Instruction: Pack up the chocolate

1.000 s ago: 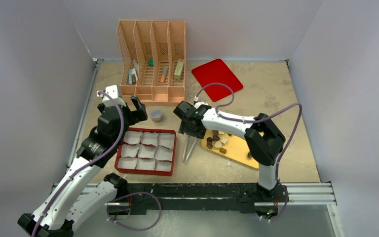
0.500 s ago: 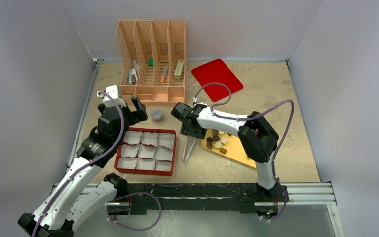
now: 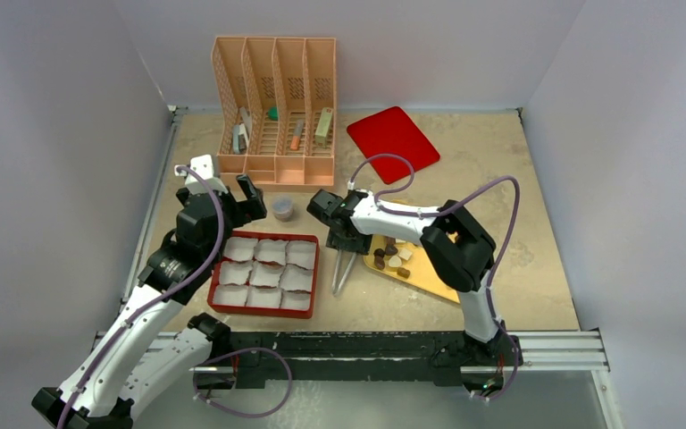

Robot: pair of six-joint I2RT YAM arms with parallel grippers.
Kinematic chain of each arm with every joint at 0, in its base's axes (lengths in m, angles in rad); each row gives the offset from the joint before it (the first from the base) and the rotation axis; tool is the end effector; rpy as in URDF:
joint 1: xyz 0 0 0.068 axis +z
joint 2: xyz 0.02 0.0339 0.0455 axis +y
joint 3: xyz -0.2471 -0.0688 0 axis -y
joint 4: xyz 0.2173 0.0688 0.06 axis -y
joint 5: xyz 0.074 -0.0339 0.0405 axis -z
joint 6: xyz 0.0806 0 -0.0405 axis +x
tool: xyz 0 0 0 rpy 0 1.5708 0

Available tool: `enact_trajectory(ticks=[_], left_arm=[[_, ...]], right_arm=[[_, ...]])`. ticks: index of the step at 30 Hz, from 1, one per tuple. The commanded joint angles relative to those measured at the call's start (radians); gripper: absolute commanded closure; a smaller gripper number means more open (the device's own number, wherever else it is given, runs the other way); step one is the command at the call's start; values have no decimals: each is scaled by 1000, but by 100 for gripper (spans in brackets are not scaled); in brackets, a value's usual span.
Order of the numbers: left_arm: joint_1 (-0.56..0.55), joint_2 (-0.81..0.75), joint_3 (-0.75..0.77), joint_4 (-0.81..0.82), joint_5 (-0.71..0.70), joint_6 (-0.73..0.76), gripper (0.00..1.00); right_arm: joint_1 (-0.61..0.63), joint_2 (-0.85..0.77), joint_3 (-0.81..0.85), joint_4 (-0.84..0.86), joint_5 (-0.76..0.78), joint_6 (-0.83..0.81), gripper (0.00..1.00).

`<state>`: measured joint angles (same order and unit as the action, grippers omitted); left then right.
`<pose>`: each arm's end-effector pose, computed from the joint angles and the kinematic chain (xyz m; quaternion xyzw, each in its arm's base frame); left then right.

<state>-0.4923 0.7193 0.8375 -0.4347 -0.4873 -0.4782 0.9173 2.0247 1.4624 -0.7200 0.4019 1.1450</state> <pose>0.1772 -0.0522 0.3163 -0.1360 0.7868 -0.0928 0.5949 0.2599 0.2876 0.1284 0.1387 0.9602 0.0193 0.2418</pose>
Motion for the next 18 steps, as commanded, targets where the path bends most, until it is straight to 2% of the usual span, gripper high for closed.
enact_trajectory(ticks=[1, 18], left_arm=[[-3, -10, 1, 36, -16, 18, 2], [-4, -14, 1, 35, -17, 15, 2]], right_arm=[[13, -4, 38, -41, 34, 31, 36], [20, 20, 39, -39, 42, -1, 44]])
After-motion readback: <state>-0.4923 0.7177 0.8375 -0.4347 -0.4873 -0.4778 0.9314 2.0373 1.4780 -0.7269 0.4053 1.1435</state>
